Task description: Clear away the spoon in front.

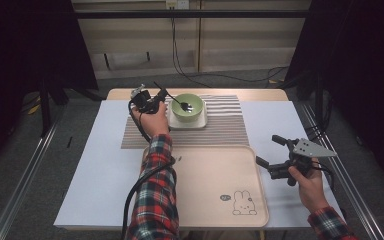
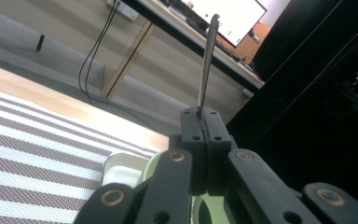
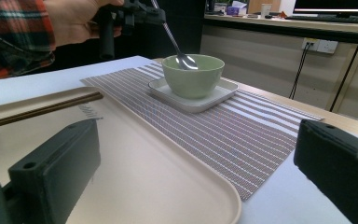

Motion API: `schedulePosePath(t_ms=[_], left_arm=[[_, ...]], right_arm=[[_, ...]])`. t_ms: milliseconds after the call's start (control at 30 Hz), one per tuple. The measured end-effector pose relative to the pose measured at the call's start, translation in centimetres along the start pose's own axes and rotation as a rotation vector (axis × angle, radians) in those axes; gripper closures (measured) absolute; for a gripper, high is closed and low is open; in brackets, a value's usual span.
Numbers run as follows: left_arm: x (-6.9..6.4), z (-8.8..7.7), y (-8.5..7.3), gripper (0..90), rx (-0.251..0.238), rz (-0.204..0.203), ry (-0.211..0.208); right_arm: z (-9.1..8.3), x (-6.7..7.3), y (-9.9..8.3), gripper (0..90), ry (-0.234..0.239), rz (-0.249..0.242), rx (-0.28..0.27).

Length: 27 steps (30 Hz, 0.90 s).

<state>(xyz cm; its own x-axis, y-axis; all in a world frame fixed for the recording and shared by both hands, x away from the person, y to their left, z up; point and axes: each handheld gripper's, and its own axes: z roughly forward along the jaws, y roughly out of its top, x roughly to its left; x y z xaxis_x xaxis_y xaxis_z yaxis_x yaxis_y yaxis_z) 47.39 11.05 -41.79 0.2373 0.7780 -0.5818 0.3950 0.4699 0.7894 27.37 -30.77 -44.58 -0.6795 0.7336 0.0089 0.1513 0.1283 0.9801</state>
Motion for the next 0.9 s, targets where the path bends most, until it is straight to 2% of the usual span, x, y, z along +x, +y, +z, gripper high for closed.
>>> schedulePosePath(t_ms=[67, 133, 200, 233, 433, 467, 533, 667, 700, 900], left_arm=[[0.1, -0.9, 0.6, 89.9, -0.007, -0.001, -0.017], [0.1, -1.3, 0.8, 89.9, -0.01, 0.003, -0.017], [0.2, -1.9, 1.2, 89.9, -0.02, -0.025, -0.031], [0.3, -2.3, 1.4, 89.9, -0.011, -0.013, -0.037], [0.5, -4.7, 2.6, 90.0, 0.021, -0.028, -0.087], [0.5, -4.7, 2.6, 90.0, 0.021, -0.028, -0.087], [0.8, -5.8, 2.9, 89.9, 0.042, -0.027, -0.103], [0.9, -6.8, 3.1, 90.0, 0.063, -0.031, -0.112], [1.1, -7.5, 3.2, 90.0, 0.083, -0.032, -0.124], [1.3, -9.1, 3.1, 90.0, 0.185, -0.015, -0.159]], right_arm=[[0.0, 0.0, 0.0, 0.0, -0.001, 0.002, 0.002], [0.0, 0.0, 0.0, 0.0, -0.004, 0.003, 0.001], [0.0, 0.1, 0.0, 0.0, 0.0, 0.008, -0.003], [0.0, 0.1, 0.0, 0.0, 0.0, 0.008, -0.003], [0.1, 0.1, 0.0, 0.0, -0.011, 0.002, -0.007], [0.1, 0.1, 0.0, 0.0, -0.011, 0.002, -0.007], [0.0, 0.1, 0.0, 0.0, -0.017, 0.0, -0.004], [0.0, 0.2, 0.0, 0.0, -0.014, -0.007, -0.002], [0.0, 0.2, 0.0, 0.0, -0.014, -0.003, -0.005], [0.1, 0.2, -0.1, 0.0, -0.005, -0.003, -0.002]])
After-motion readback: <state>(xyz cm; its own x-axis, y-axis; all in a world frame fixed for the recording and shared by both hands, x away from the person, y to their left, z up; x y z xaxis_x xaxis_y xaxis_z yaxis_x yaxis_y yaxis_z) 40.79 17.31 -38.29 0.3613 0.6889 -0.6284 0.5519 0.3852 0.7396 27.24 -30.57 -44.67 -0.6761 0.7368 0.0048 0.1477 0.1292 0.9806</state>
